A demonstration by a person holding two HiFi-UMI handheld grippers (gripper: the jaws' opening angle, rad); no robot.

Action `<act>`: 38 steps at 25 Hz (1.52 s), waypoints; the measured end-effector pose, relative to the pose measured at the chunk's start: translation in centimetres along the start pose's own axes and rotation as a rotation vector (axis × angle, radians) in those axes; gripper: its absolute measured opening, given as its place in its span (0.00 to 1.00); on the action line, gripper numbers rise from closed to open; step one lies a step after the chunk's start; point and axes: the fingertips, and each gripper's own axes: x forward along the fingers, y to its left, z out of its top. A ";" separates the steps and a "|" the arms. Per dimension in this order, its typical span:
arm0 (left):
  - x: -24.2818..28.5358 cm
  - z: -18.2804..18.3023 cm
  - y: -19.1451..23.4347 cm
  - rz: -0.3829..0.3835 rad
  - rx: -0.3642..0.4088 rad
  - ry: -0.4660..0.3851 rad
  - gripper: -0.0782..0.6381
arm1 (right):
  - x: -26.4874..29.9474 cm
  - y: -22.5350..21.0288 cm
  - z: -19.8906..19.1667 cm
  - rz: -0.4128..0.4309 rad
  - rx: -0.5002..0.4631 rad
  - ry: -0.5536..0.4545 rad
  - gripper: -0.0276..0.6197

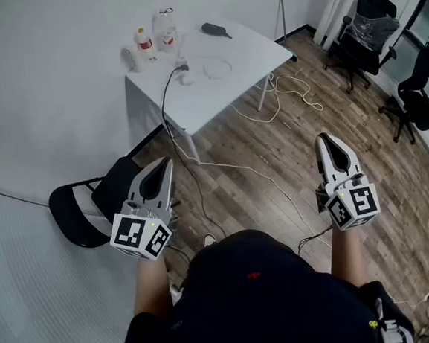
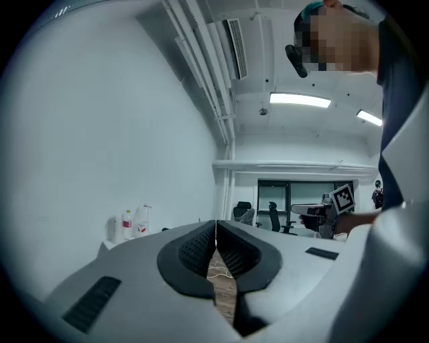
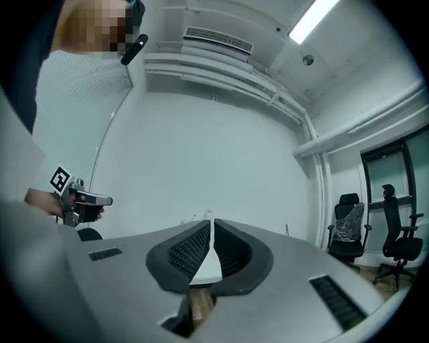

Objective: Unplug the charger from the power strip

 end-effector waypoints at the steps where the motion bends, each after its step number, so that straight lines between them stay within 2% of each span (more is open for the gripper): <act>1: 0.1 -0.1 0.0 0.001 -0.002 0.000 0.14 | 0.1 0.0 -0.1 0.003 0.001 -0.004 0.10; 11: 0.7 -0.4 -0.2 -0.020 -0.008 0.009 0.14 | 0.5 0.1 -0.7 0.011 0.017 0.001 0.10; 16: 0.5 -0.4 0.1 -0.033 -0.036 0.013 0.14 | 1.1 1.3 -0.3 0.060 0.056 -0.052 0.10; 19: 0.0 -0.3 0.8 -0.029 -0.034 0.017 0.14 | 2.0 2.2 -0.9 0.062 0.056 -0.019 0.10; 27: -1.2 -1.1 5.2 -0.042 -0.025 0.029 0.14 | 5.5 7.1 -2.5 0.099 0.068 0.017 0.10; 38: -2.5 -3.4 12.0 -0.093 -0.047 0.075 0.14 | 9.4 12.5 -4.3 0.049 0.075 0.060 0.10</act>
